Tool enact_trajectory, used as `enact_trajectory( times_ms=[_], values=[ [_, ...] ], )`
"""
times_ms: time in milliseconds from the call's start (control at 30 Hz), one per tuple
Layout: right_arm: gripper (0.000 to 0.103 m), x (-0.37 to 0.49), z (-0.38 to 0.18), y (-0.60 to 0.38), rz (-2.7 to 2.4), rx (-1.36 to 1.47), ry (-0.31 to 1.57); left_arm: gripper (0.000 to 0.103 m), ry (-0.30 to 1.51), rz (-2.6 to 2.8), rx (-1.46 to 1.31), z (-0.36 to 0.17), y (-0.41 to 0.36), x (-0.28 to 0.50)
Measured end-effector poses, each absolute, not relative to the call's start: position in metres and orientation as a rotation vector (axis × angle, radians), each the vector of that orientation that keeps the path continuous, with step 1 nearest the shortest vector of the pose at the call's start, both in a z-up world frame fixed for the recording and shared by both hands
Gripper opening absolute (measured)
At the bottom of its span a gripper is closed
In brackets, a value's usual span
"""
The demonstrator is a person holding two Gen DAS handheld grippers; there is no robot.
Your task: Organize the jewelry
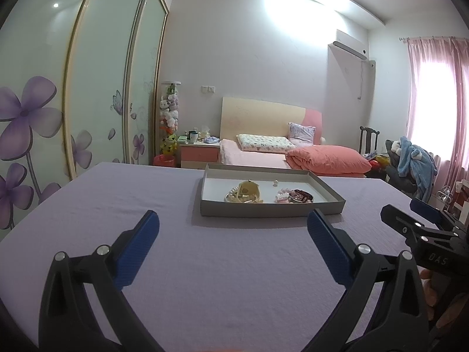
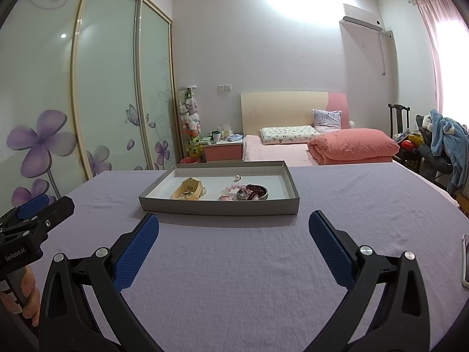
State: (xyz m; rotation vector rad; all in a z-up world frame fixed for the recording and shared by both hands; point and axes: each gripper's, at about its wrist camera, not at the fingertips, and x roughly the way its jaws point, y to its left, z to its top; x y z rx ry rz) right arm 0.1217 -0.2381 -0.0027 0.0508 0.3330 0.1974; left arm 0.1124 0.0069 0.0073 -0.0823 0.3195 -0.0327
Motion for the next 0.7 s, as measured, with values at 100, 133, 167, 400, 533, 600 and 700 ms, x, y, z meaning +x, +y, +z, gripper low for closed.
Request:
enact_trajectory(
  times_ms=[100,133,167,400,533,600,700],
  values=[
    [0.101,0.1220,-0.0025,-0.2383,0.198,0.051,0.333,0.099,0.320,-0.033,-0.082,0.0072,0.0063,0.1124],
    [0.101,0.1222,-0.0031,-0.2382,0.199,0.053,0.334,0.099,0.321,-0.033,-0.081,0.0072,0.0061,0.1124],
    [0.101,0.1218,-0.0034,-0.2375,0.199,0.054,0.335,0.099,0.320,-0.034,-0.081,0.0069,0.0060,0.1130],
    [0.101,0.1238,-0.0057,-0.2381,0.202,0.057,0.341,0.099,0.317,-0.029,-0.073,0.0058,0.0044,0.1141],
    [0.101,0.1244,-0.0055,-0.2388,0.202,0.057,0.341,0.099,0.321,-0.031,-0.076,0.0049,0.0049,0.1154],
    [0.101,0.1241,-0.0060,-0.2382,0.202,0.057,0.342,0.099,0.322,-0.030,-0.078,0.0044,0.0056,0.1155],
    [0.101,0.1240,-0.0058,-0.2383,0.202,0.057,0.341,0.099,0.321,-0.030,-0.078,0.0044,0.0058,0.1154]
  ],
)
